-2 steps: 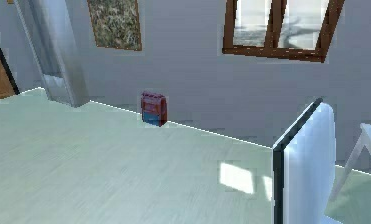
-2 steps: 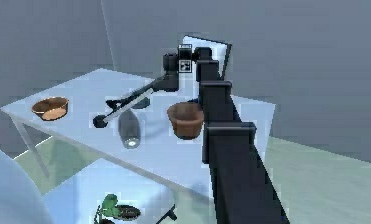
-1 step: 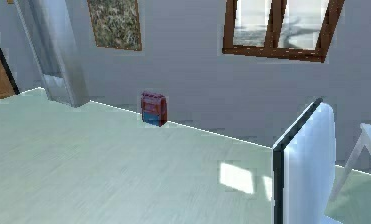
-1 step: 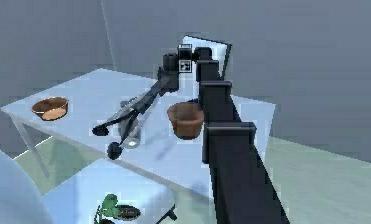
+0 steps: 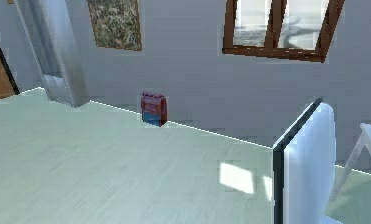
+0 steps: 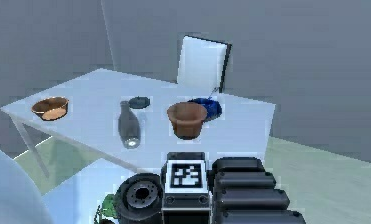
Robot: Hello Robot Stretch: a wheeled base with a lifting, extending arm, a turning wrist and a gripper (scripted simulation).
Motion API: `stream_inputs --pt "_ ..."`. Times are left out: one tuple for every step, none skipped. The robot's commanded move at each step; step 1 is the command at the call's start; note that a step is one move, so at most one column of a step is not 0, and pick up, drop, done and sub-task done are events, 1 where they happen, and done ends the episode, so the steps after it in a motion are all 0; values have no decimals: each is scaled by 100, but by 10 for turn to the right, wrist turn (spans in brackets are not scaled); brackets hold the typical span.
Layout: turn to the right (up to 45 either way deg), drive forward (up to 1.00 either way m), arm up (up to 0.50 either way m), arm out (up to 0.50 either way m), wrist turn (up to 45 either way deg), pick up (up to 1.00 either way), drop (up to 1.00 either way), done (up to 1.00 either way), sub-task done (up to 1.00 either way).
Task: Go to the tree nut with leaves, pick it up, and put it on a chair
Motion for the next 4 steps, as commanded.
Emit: stream_inputs --pt "-210 0 0 0 0 0 0 0 0" --pt "-30 0 0 0 0 0 0 0 0" --pt "450 0 0 0 0 0 0 0 0" --pt "60 0 0 0 0 0 0 0 0"
